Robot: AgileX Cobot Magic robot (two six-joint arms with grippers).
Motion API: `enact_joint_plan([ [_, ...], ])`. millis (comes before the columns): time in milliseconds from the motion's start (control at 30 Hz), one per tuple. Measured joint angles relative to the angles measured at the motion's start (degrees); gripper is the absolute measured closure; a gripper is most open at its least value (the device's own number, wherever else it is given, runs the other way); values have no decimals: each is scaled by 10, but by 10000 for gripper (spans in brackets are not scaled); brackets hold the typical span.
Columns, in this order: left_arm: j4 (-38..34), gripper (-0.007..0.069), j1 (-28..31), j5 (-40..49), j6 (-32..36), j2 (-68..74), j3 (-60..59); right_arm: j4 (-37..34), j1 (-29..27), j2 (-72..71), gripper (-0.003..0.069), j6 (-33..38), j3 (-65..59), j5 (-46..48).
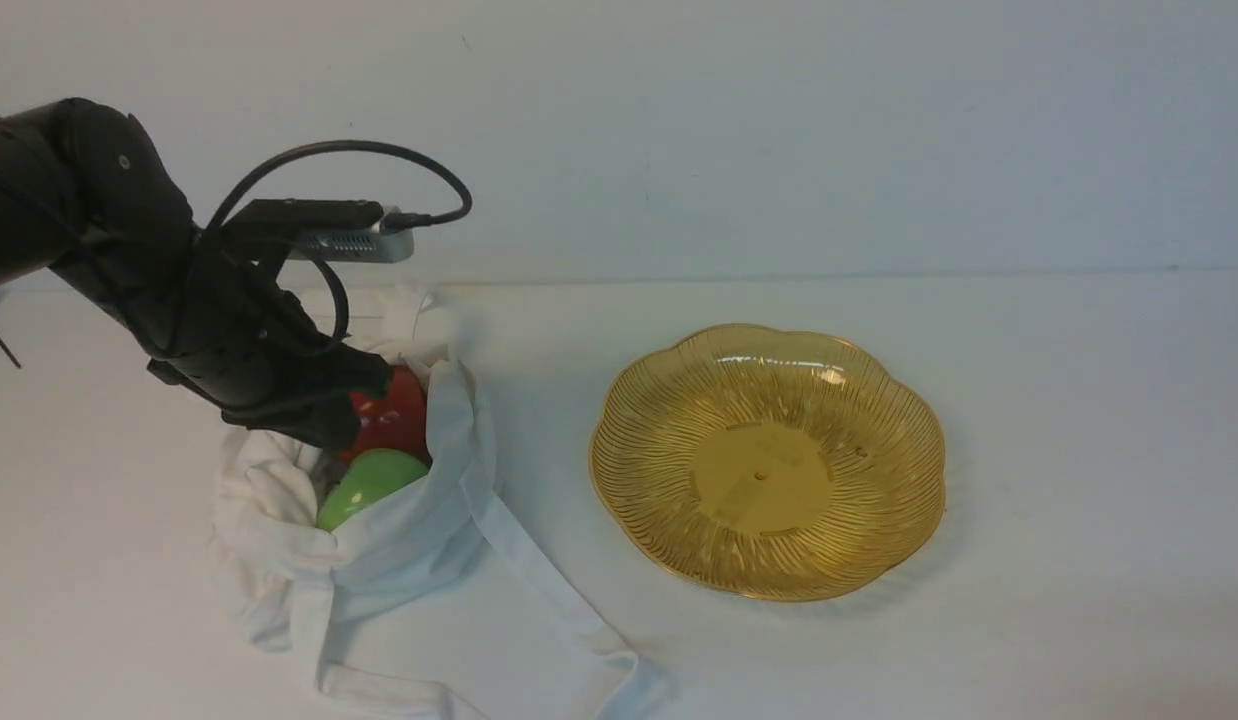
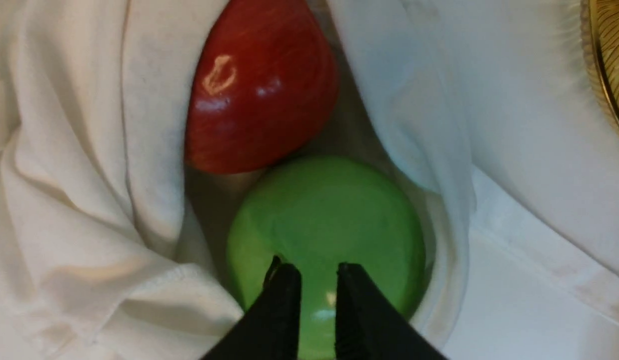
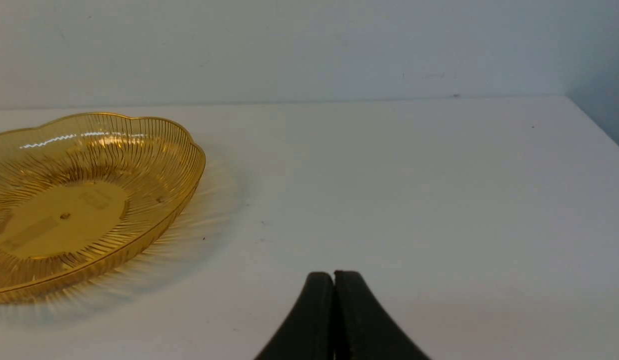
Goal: Take the fruit out of the cloth bag on the white table and place them on a plate.
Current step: 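Reach into the white bag and grasp the apple with the left gripper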
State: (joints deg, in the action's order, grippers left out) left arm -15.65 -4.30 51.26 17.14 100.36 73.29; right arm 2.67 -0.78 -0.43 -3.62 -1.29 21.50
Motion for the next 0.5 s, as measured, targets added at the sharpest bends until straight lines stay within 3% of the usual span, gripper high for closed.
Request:
enact_joint_plan([
  [100, -3, 387, 0, -7, 0, 14, 0, 0, 0, 0, 674, 0, 0, 0],
  [200, -22, 197, 0, -7, 0, 31, 0, 0, 0, 0, 674, 0, 0, 0],
  [233, -23, 197, 0, -7, 0, 32, 0, 0, 0, 0, 674, 0, 0, 0],
  [300, -34, 81, 0, -15, 0, 41, 0, 0, 0, 0, 674, 0, 0, 0],
  [400, -34, 2, 0, -24, 0, 55, 0, 0, 0, 0, 674, 0, 0, 0],
  [500, -31, -19, 0, -27, 0, 70, 0, 0, 0, 0, 674, 0, 0, 0],
])
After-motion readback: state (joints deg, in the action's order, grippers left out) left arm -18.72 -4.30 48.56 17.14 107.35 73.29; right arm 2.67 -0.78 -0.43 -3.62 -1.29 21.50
